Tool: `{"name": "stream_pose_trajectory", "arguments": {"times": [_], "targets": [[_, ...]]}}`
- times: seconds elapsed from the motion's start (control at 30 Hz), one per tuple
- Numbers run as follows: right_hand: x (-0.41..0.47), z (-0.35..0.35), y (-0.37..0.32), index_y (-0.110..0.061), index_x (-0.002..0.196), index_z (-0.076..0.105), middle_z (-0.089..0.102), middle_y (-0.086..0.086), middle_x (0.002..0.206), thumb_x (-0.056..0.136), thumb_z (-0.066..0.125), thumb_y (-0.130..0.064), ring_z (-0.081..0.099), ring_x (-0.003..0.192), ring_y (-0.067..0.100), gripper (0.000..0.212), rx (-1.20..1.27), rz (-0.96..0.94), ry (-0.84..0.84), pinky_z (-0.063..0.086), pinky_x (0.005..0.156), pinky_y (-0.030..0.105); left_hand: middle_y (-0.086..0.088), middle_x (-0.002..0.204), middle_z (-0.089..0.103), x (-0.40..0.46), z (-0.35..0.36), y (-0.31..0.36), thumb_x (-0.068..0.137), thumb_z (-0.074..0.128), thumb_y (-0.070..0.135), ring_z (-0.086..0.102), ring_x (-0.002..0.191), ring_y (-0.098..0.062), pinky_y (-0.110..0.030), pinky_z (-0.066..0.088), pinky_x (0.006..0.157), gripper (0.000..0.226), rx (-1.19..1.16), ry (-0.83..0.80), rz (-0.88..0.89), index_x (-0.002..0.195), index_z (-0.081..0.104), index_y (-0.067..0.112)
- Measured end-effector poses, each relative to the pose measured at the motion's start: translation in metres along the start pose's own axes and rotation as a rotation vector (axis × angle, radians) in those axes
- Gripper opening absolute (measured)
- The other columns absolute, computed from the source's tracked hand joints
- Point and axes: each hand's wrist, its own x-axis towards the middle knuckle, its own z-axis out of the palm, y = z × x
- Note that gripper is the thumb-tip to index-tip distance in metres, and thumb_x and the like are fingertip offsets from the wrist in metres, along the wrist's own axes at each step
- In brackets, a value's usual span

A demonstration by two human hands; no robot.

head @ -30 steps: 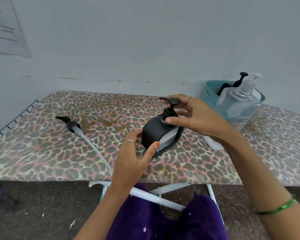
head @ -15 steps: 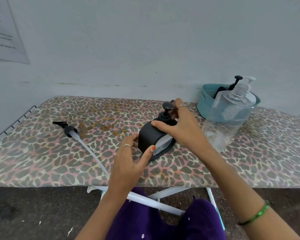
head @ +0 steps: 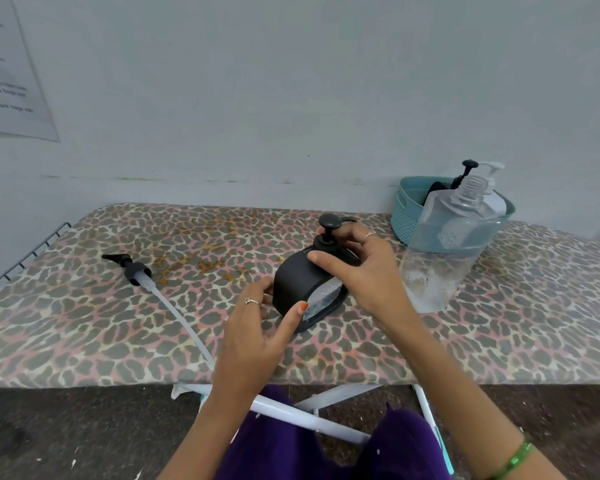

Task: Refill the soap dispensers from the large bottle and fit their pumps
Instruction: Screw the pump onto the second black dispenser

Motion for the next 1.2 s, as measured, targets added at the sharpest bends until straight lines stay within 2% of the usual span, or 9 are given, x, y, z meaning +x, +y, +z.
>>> {"name": "stream_pose_trajectory", "arguments": {"times": [0.17,0.3,0.43,0.6,0.73,0.83,1.0,1.1,1.2], "targets": [[-0.009,0.023,-0.001,-0.027,0.102,0.056,0.062,-0.01,0.1,0.079,0.078,-0.026,0.057,0.095,-0.005,0.032,0.006,-0.018,0.165,0.042,0.081,0.007,0.014,0.105,0.06,0.0,0.001,-0.004,0.084,0.048,0.068,0.059,0.097,0.001,-0.011,0.048,0.077,0.059,0.016,-0.005,0.004,0.125,0.052,0.026],[-0.011,0.015,0.001,-0.028,0.112,0.057,0.064,-0.012,0.105,0.09,0.063,-0.018,0.059,0.101,-0.001,0.024,0.07,-0.076,0.039,0.046,0.088,0.016,0.009,0.108,0.062,-0.001,0.001,-0.005,0.082,0.047,0.071,0.06,0.099,-0.003,-0.015,0.049,0.079,0.07,0.037,0.002,-0.004,0.129,0.053,0.019],[-0.01,0.003,0.004,-0.019,0.127,0.057,0.066,-0.014,0.115,0.095,0.05,0.0,0.059,0.112,-0.003,0.038,0.173,-0.107,-0.101,0.044,0.092,0.012,0.008,0.109,0.061,-0.001,0.001,-0.003,0.085,0.046,0.07,0.058,0.098,-0.003,-0.01,0.044,0.078,0.07,0.069,0.006,-0.008,0.13,0.054,0.018],[-0.009,0.003,0.007,-0.032,0.102,0.063,0.069,-0.015,0.099,0.085,0.07,-0.007,0.065,0.1,0.002,0.031,0.185,-0.069,0.001,0.049,0.088,0.021,0.01,0.107,0.058,-0.002,0.0,0.002,0.086,0.049,0.064,0.054,0.099,0.006,-0.002,0.039,0.079,0.063,0.081,0.018,-0.002,0.128,0.054,0.017],[-0.007,0.014,0.002,-0.027,0.088,0.052,0.062,-0.01,0.093,0.076,0.08,-0.013,0.059,0.087,-0.007,0.034,0.136,-0.063,0.102,0.045,0.079,0.01,0.013,0.106,0.054,-0.003,-0.001,0.007,0.084,0.048,0.062,0.048,0.099,0.018,0.0,0.036,0.08,0.064,0.091,0.03,0.003,0.128,0.053,0.016],[-0.01,0.018,-0.001,-0.027,0.095,0.05,0.057,-0.011,0.095,0.078,0.079,-0.017,0.055,0.087,-0.009,0.035,0.102,-0.068,0.115,0.042,0.078,0.007,0.013,0.107,0.052,-0.004,-0.001,0.01,0.085,0.049,0.059,0.047,0.096,0.019,0.002,0.034,0.081,0.064,0.097,0.035,0.006,0.129,0.053,0.013],[-0.017,0.007,0.003,-0.028,0.137,0.044,0.056,-0.009,0.125,0.094,0.054,-0.002,0.053,0.116,-0.003,0.051,0.167,-0.085,-0.021,0.043,0.095,0.012,0.011,0.106,0.051,-0.005,-0.002,0.013,0.085,0.05,0.057,0.042,0.091,0.009,0.003,0.033,0.08,0.065,0.107,0.043,0.014,0.129,0.054,0.009],[-0.017,0.003,0.002,-0.027,0.127,0.052,0.062,-0.017,0.115,0.095,0.051,0.002,0.057,0.109,-0.01,0.043,0.139,-0.104,-0.053,0.043,0.089,0.008,0.013,0.104,0.051,-0.005,-0.002,0.014,0.085,0.05,0.057,0.045,0.089,0.011,0.003,0.033,0.08,0.063,0.103,0.047,0.013,0.128,0.054,0.01],[-0.014,0.002,0.004,-0.022,0.114,0.062,0.066,-0.017,0.104,0.088,0.066,-0.007,0.062,0.1,-0.007,0.03,0.057,-0.106,0.025,0.045,0.088,0.011,0.013,0.105,0.051,-0.006,-0.001,0.013,0.085,0.05,0.056,0.047,0.092,0.015,0.004,0.033,0.079,0.064,0.099,0.046,0.02,0.129,0.054,0.01]]}}
